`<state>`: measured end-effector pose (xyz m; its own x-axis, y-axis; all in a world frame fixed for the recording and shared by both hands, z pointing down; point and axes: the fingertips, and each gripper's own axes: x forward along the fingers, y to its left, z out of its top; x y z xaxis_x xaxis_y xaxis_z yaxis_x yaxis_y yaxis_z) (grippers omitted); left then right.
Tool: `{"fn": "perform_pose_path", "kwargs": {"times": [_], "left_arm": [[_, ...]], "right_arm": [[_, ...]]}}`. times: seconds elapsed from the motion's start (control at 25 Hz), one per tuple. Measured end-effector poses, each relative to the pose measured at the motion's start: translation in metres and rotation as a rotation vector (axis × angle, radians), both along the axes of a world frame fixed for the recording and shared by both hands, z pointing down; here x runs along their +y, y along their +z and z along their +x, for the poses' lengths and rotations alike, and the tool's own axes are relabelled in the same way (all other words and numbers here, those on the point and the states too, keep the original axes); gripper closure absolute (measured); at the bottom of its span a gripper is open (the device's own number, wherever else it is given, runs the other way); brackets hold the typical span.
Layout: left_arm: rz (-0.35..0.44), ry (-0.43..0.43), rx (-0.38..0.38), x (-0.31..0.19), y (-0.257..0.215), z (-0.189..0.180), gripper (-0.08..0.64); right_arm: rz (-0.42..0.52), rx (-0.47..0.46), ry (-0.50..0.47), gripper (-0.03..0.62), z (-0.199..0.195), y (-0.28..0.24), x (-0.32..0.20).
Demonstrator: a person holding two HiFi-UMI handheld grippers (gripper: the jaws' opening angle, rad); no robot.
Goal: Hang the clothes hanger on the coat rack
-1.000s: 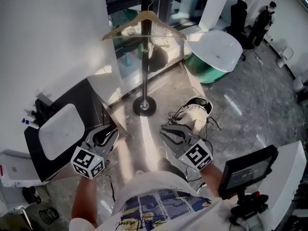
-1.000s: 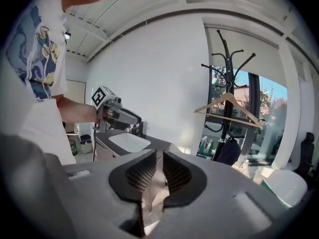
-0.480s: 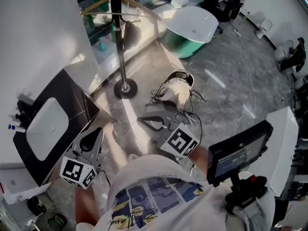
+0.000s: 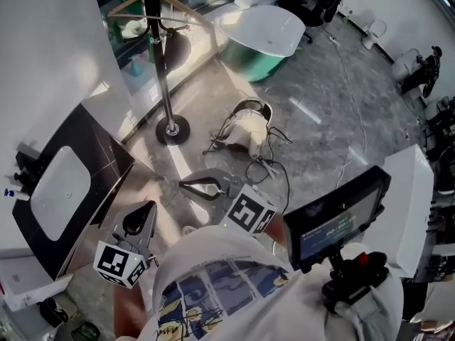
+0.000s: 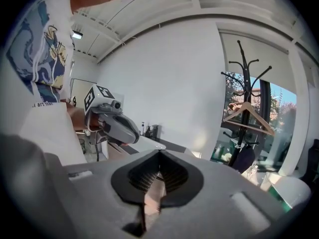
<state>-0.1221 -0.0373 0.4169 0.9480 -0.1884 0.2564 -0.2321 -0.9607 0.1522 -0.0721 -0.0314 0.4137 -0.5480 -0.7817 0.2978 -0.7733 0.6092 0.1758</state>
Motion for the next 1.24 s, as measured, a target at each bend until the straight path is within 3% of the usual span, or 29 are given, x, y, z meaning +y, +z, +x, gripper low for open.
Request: {"fn": "perform_pose_path", "kwargs": {"times": [0.68,1.24], "left_arm": [[-0.034,0.0,-0.027,0.021,0.019,-0.006,0.557],[-0.107,0.036,-0.095,0.002,0.06,0.02,0.557]], "right_arm": [[-0.021,0.035,-0.011,0.592,-0.011,0.012,0.015],[-0.089,0.044,0.024,0.592,0.016,0.028,0.001]]}}
